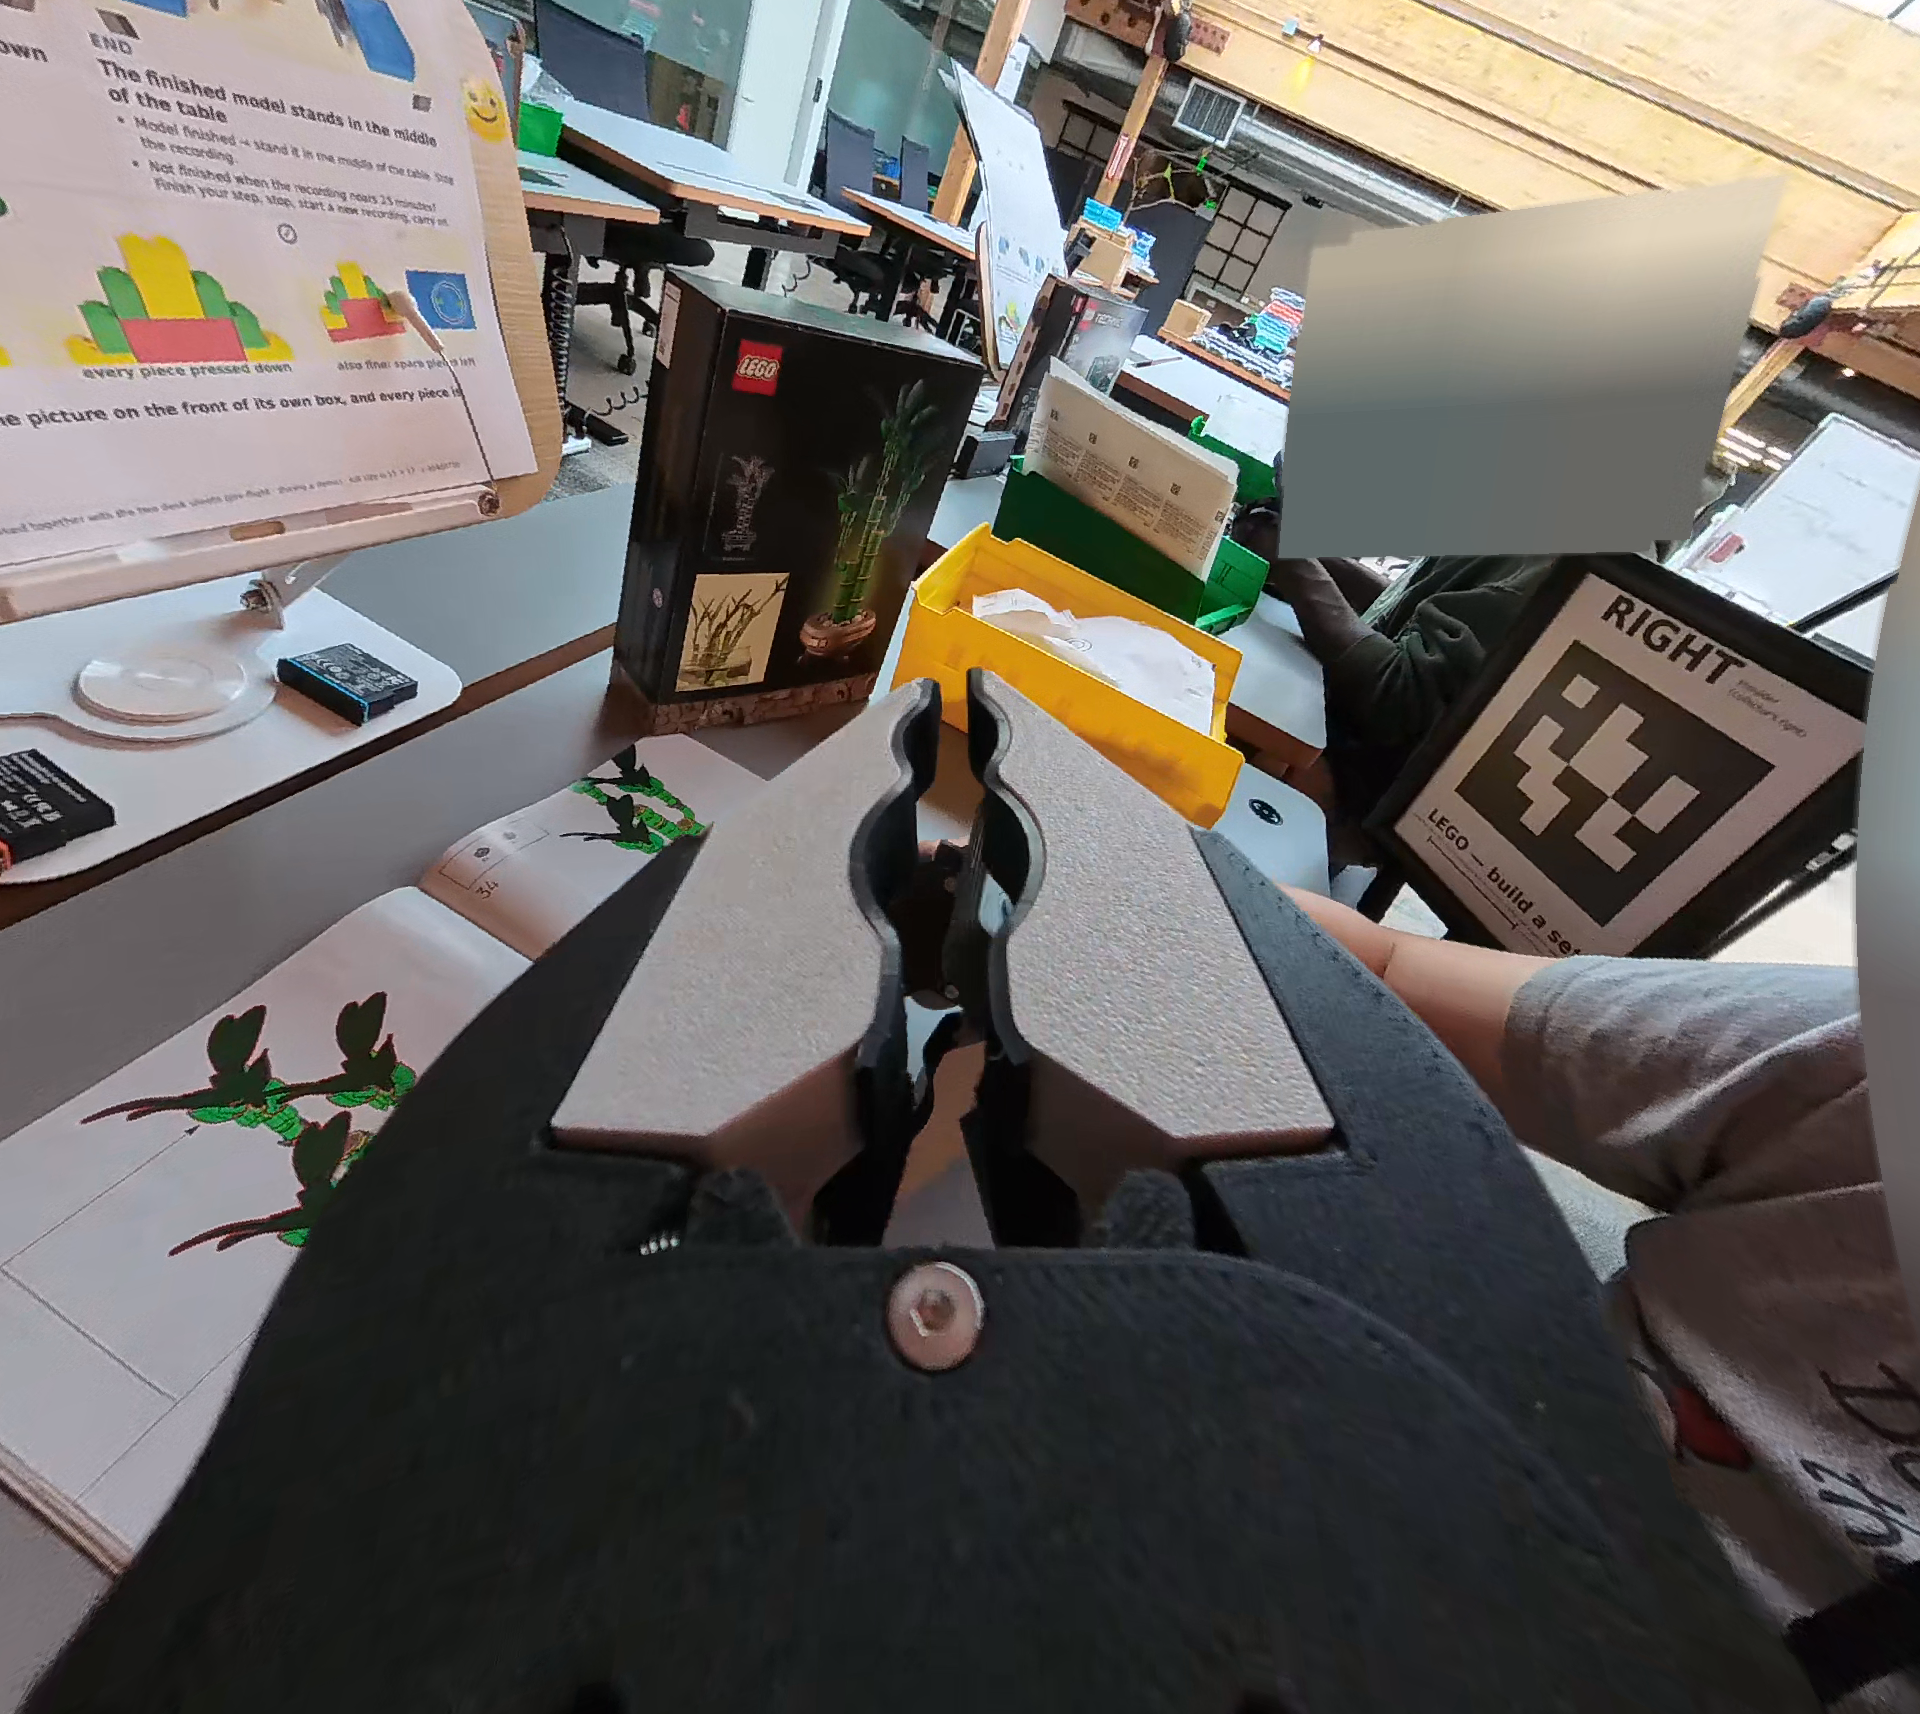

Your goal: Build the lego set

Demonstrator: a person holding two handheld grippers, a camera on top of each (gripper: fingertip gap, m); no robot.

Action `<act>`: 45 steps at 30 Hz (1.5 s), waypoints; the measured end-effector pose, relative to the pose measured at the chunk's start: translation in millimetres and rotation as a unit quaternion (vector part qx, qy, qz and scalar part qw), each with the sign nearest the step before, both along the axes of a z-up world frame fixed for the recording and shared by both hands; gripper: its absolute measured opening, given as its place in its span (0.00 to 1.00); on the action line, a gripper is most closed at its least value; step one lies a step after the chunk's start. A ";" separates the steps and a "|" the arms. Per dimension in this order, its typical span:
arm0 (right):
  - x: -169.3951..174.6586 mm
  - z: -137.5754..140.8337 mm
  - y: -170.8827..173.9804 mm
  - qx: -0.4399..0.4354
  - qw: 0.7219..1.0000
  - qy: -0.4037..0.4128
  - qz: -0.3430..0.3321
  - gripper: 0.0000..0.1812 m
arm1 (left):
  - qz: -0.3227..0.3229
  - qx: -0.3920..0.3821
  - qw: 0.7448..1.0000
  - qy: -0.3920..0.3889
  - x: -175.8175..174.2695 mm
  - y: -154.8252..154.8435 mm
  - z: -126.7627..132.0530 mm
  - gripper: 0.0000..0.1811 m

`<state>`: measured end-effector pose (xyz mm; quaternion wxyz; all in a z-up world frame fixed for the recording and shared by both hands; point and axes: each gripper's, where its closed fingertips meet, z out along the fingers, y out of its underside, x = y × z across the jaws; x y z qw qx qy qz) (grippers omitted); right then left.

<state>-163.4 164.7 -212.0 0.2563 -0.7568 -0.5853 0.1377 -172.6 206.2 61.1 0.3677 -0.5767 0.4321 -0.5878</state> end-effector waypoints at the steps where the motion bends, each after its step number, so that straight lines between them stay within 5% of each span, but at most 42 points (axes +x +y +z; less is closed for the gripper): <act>1: -7.6 7.4 -0.9 0.011 1.000 0.015 0.007 0.14 | -0.003 -0.002 1.000 -0.002 -1.2 -0.7 1.3 0.01; 7: -96.6 47.7 6.3 0.086 0.985 0.151 -0.004 0.18 | -0.002 0.004 1.000 -0.020 -12.7 -2.6 15.5 0.02; 13: -145.7 11.8 31.5 0.032 0.983 0.170 -0.056 0.17 | 0.000 -0.001 0.999 -0.041 -19.8 -2.7 25.4 0.02; 18: -151.7 -5.9 43.8 -0.005 0.983 0.162 -0.090 0.11 | -0.001 -0.004 0.999 -0.048 -22.9 -0.9 27.8 0.02; 25: -132.4 9.4 48.2 0.018 0.985 0.148 -0.085 0.08 | 0.011 -0.062 0.995 -0.071 -26.8 18.1 28.0 0.16; 28: -95.3 58.6 78.4 0.084 0.970 0.175 -0.146 0.08 | -0.006 -0.114 0.989 -0.096 -23.9 24.0 28.0 0.18; 33: -2.0 162.5 123.5 0.165 0.907 0.252 -0.295 0.08 | 0.001 -0.158 0.985 -0.074 -4.5 34.0 5.6 0.29; 35: 41.9 194.7 125.6 0.216 0.862 0.287 -0.357 0.08 | 0.022 -0.182 0.980 -0.075 1.0 41.7 -1.2 0.39; 37: 59.4 222.9 111.0 0.277 0.837 0.321 -0.347 0.08 | 0.026 -0.215 0.973 -0.082 5.9 45.9 -6.6 0.46; 42: 36.3 241.1 76.7 0.326 0.870 0.285 -0.236 0.08 | -0.058 -0.324 0.942 -0.062 26.4 32.6 -29.8 0.52; 45: 8.7 224.3 67.8 0.279 0.910 0.248 -0.178 0.07 | -0.101 -0.386 0.915 -0.062 37.9 26.0 -40.6 0.49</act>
